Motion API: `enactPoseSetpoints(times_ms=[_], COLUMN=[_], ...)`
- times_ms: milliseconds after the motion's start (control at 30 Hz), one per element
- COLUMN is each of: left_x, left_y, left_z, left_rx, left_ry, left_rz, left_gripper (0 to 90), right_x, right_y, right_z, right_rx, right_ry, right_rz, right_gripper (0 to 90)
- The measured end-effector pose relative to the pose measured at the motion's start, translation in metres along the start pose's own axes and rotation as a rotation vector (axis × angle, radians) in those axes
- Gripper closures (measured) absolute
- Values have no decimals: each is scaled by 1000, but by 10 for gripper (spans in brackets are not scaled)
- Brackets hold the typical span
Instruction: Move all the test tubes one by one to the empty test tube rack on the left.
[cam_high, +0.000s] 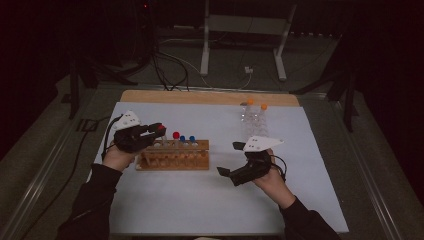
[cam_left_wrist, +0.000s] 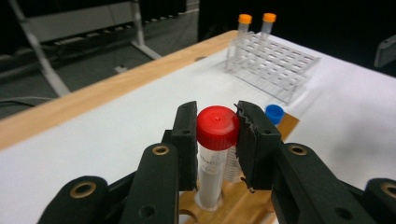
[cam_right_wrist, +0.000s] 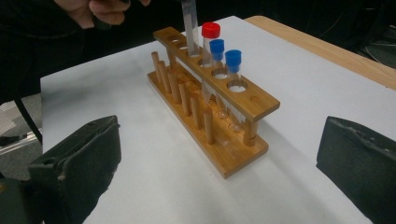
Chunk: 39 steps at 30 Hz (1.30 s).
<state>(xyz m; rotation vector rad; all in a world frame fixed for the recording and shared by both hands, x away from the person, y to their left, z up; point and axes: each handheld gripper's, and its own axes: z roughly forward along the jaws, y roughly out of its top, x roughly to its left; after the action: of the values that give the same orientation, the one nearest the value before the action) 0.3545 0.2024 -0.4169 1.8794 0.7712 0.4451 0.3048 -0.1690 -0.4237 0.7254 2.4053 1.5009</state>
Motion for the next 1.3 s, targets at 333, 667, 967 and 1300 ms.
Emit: enactPoseSetpoints(times_ms=[333, 667, 967, 1300], left_x=[-1, -2, -1, 1], left_y=[-10, -18, -21, -22], left_z=[11, 17, 18, 15], left_rx=[41, 53, 29, 33], left_ry=[-6, -6, -12, -23], left_rz=[3, 7, 1, -12], left_gripper=[713, 713, 712, 710], right_x=[0, 0, -1, -1], right_y=[0, 0, 0, 0], right_z=[-1, -2, -2, -2], right_rx=[-1, 1, 2, 5], right_ry=[-3, -4, 0, 3], right_rz=[-3, -8, -1, 0], right_gripper=[0, 0, 0, 0])
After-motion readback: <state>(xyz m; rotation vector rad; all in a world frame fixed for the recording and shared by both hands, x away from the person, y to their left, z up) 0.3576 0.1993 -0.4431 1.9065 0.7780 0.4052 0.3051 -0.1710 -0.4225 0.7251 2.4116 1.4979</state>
